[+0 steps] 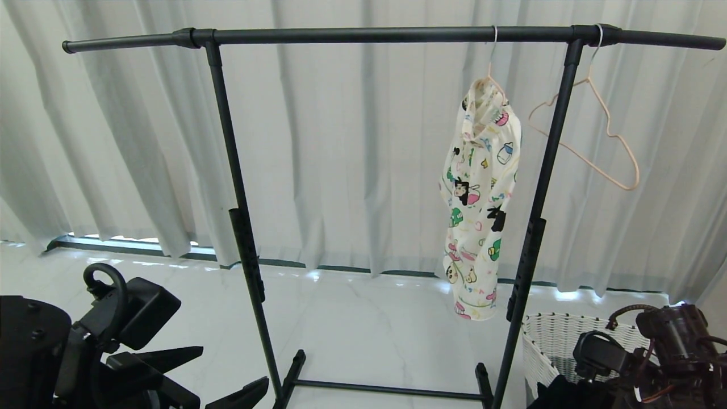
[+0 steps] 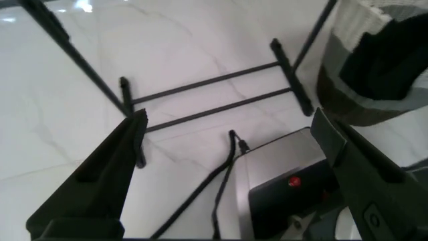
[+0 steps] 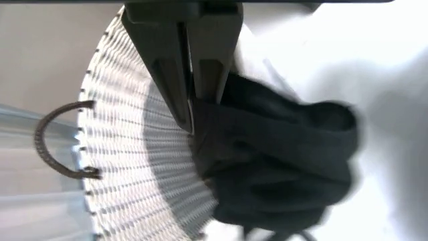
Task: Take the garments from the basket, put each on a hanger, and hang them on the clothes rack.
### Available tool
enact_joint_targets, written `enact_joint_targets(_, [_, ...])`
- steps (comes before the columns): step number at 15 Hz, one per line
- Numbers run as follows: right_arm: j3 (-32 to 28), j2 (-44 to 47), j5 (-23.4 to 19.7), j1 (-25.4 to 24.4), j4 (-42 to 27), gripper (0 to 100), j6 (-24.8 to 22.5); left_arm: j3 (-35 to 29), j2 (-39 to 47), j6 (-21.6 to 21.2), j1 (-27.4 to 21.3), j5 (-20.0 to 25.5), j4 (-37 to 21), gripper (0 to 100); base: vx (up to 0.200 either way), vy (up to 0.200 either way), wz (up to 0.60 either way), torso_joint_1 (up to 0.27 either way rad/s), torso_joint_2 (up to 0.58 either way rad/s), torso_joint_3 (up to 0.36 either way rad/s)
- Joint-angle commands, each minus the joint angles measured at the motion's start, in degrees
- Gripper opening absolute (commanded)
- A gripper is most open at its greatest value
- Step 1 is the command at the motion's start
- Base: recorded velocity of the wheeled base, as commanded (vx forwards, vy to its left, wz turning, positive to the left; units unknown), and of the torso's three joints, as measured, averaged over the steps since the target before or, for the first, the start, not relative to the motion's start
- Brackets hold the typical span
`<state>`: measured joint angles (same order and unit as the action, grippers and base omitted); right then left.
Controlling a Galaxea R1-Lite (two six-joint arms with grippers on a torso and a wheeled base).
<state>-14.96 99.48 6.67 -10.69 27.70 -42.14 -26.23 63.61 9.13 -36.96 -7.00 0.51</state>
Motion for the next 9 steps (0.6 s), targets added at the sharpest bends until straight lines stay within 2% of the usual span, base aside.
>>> enact_joint_targets(1, [-11.8,-14.6,0.0,-5.7,-19.3,0,3.9,0.4,0.4,0.1,-2.4,-1.0,0.0,100,0.000,0.000,0.00,0.000,0.00,0.000])
enact_joint_targets(2, [-18.5,-17.0,-0.1,-6.7,-29.7,0,5.9,0.4,0.4,0.1,-2.5,-0.9,0.0,100,-0.200,0.000,0.00,0.002,0.00,-0.002])
enact_joint_targets(3, [-22.6,-18.1,-0.1,-7.3,-35.6,0,7.9,0.4,0.5,0.1,-2.5,-0.9,0.0,100,-0.200,0.000,0.00,0.002,0.00,0.002])
enact_joint_targets(4, [-28.9,-19.2,-0.1,-8.8,-44.0,0,12.2,0.4,0.5,0.1,-2.5,-0.9,0.2,100,-0.200,0.000,0.00,0.002,0.00,0.002])
enact_joint_targets(6, [-36.9,-19.8,-0.1,-11.8,-52.0,0,17.7,0.4,0.5,0.1,-2.5,-0.7,0.2,100,-0.200,0.000,0.00,0.005,0.00,0.002])
enact_joint_targets(9, [-43.7,-18.9,-0.1,-16.0,-56.9,0,19.6,0.6,0.4,0.1,-2.9,-0.6,0.2,100,-0.200,0.000,0.00,0.002,0.00,0.004])
